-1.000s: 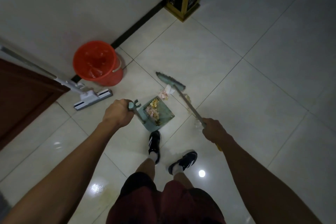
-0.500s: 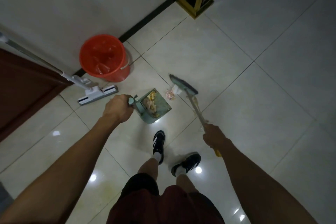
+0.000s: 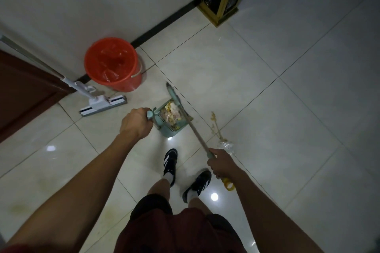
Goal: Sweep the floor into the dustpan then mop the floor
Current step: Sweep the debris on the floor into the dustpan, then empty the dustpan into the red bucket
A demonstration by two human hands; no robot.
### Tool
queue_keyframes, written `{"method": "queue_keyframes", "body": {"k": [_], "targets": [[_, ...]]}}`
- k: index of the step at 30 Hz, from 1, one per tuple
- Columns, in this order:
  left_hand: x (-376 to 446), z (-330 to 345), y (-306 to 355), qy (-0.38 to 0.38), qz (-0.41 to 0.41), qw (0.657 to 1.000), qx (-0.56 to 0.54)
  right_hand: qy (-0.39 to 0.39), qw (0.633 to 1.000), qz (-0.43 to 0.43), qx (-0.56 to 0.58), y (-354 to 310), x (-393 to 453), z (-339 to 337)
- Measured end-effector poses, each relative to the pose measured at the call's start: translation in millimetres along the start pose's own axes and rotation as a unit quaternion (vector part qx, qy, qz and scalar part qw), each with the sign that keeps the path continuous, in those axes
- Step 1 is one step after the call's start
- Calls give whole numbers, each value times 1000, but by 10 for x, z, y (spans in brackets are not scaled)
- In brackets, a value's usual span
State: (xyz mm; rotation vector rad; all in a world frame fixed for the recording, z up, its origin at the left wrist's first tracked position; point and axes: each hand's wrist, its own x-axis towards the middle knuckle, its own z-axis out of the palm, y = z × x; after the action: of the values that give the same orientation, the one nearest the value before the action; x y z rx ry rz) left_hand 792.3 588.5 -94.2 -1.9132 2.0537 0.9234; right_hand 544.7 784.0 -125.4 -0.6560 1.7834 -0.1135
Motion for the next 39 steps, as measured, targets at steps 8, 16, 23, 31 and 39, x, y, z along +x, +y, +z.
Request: {"method": "queue_keyframes", "body": {"k": [8,16,23,31,39], "targets": [[-447,10,168,43,-3,999,-3,44,998,-34,33,196,-338,-361],[-885,-211,309,118,-9,991,-66,87,994,-57,-16,34,-370,-689],[-1243,-556,319,174,-5,980,-92,128,989,-80,6,-317,-456,-830],[-1577,-1093,210,255,-15,960,-115,149,981,-124,-2,-741,-672,-942],[-1649,-1687,-228,291,-17,948,-125,174,972,-158,9,-1338,-835,-802]]}}
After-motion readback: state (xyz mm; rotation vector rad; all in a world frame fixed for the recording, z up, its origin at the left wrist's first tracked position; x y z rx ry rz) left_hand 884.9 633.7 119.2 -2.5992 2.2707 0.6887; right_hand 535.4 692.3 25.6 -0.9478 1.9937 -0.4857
